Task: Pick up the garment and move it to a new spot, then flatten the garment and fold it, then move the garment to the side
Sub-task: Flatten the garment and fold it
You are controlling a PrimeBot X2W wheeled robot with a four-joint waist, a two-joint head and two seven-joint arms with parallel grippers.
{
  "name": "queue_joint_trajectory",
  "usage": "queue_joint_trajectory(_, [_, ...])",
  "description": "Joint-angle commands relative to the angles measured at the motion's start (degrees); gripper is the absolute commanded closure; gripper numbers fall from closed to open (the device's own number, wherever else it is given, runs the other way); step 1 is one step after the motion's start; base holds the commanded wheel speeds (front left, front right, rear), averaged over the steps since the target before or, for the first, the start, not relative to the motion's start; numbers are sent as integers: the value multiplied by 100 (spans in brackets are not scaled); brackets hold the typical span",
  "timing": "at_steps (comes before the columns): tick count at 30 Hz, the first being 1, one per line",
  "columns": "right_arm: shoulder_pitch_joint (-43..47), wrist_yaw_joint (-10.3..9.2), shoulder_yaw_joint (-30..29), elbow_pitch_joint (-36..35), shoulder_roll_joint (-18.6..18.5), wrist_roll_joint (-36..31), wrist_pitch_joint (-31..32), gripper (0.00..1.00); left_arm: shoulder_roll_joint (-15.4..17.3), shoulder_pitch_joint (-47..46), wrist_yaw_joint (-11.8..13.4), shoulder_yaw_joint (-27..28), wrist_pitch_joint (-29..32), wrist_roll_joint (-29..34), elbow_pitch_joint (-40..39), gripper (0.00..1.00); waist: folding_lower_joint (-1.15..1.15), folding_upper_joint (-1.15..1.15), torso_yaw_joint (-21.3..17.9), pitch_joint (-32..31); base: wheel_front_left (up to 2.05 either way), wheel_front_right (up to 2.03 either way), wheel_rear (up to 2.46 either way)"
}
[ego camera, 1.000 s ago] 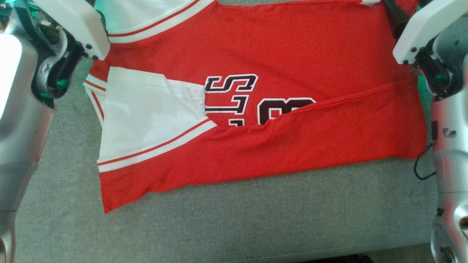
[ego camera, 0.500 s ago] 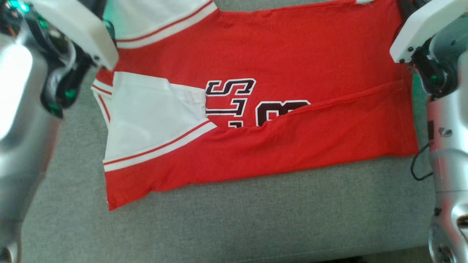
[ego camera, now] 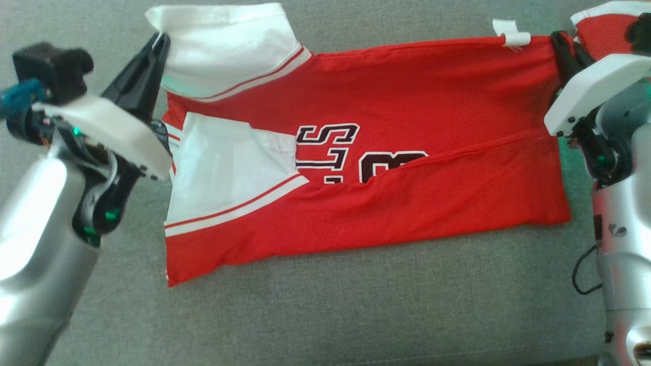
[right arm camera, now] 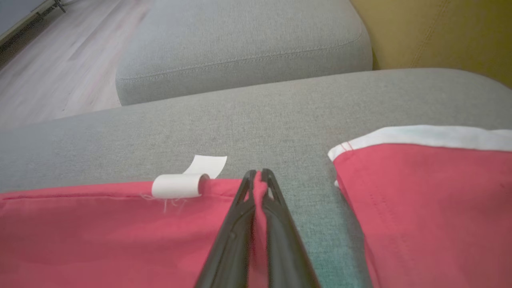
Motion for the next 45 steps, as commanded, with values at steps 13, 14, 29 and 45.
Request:
queue_joint_trajectory(13, [1051,42,108,-779,47,103,-340,100,251,1405,223,328,-803,-194,-660,100,1,0,18,-561,0,0,0])
queue_joint_trajectory(14, [1133,42,90,-805,66,119,-394,100,235,1527,254,332,-876,-203,-675,100,1,0,14,-588,0,0,0])
queue_joint_trajectory(29, [2104,42,-251,-697,327,123,-1326,0,-399,2648,549,135,-2369,124,-33,0,1,0,99,-1046,0,0,0])
queue_joint_trajectory(45, [2810,42,-854,-1372,445,-27,-1190,0,-525,3628,1350,778,-2858,595,-974,0,1,0,456,-1334,0,0,0])
